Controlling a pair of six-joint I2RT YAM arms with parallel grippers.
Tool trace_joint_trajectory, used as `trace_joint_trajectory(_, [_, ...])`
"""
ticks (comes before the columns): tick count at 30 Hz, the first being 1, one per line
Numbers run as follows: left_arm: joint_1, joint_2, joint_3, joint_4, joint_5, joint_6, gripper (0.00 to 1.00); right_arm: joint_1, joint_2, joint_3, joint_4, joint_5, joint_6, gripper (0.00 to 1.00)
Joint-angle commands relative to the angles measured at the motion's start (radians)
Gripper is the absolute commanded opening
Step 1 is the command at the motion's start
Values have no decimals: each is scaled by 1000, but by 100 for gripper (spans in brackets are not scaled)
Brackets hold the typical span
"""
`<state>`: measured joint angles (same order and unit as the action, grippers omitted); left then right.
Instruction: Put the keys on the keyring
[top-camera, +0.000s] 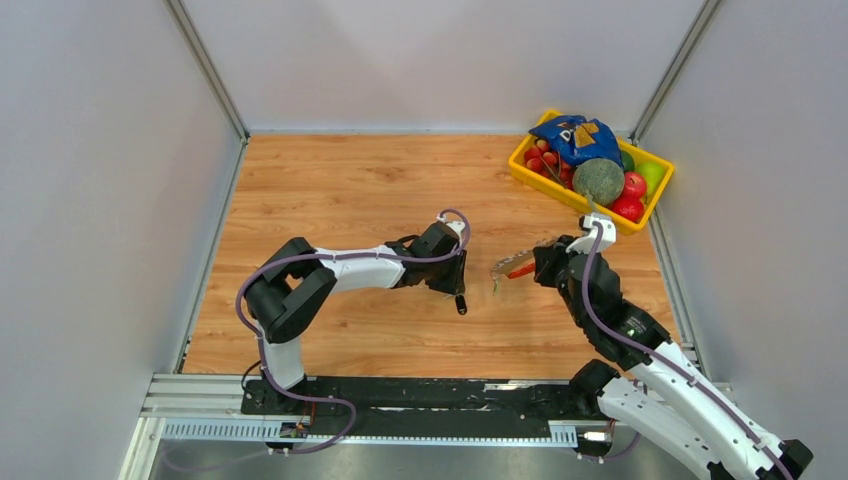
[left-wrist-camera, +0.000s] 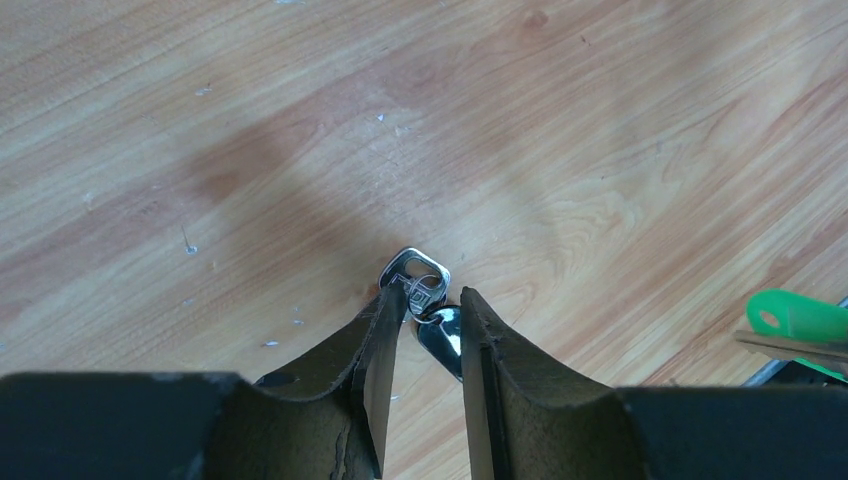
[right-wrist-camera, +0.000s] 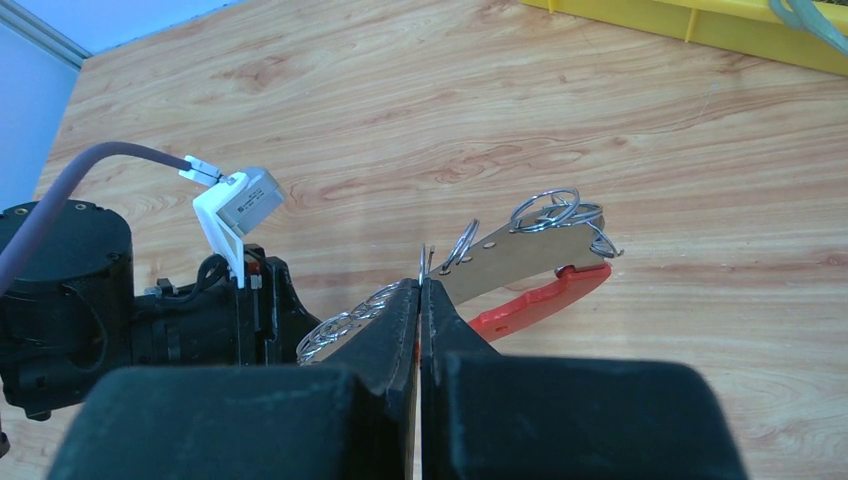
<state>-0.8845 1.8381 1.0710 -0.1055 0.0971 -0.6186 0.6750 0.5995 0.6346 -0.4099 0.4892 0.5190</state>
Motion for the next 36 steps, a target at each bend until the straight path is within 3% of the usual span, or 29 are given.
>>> trace_joint_trajectory(1, [-15,7,31,-12,-14,19,37,-6,-26,-5,65,-7,11,0])
trace_joint_trajectory(8, [-17,7,24,-14,-25,18,35,-6,-34,-12,64,-17,18,0])
trace_joint_trajectory(25, [-19,25,32,-19,-21,15,19,-6,-49,-16,66,-28,23,0])
trace_joint_trajectory(32, [-19,39,54,-13,4,11,1,-5,-70,-24,64,-35,18,0])
trace_joint_trajectory(36, [-20,10,55,-9,12,15,0,-6,-87,-21,64,-56,3,0])
